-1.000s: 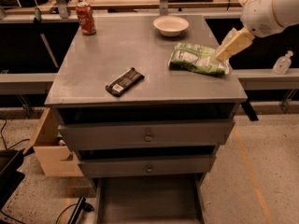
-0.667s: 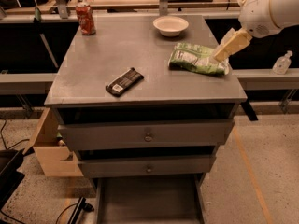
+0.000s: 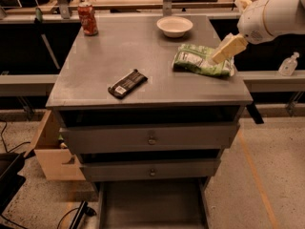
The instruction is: Place green jalapeno chip bag into bottom drawer
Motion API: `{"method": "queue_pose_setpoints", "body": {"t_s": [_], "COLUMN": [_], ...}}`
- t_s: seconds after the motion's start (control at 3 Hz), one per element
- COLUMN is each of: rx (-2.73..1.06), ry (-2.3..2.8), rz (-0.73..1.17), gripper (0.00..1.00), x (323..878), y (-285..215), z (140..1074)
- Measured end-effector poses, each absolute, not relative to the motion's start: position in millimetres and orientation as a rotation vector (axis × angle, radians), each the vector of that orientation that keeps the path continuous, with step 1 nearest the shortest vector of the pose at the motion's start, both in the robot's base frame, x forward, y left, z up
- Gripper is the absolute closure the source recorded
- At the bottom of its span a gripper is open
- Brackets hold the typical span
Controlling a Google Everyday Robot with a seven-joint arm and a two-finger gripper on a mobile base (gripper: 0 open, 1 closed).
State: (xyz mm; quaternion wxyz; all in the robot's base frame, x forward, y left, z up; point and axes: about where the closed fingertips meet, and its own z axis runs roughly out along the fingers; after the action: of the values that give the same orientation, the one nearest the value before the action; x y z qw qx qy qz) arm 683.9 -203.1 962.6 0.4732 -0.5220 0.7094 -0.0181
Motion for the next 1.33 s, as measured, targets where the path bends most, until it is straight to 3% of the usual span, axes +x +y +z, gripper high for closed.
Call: {"method": "queue_pose_setpoints", "body": {"t_s": [0.67, 1.33], "rx": [-1.123, -1.092], "ry": [1.829, 1.901], "rz": [0.059, 0.299], "gripper": [0.0, 0.0], "x": [737, 756], "y": [-224, -221], "z": [929, 879]}}
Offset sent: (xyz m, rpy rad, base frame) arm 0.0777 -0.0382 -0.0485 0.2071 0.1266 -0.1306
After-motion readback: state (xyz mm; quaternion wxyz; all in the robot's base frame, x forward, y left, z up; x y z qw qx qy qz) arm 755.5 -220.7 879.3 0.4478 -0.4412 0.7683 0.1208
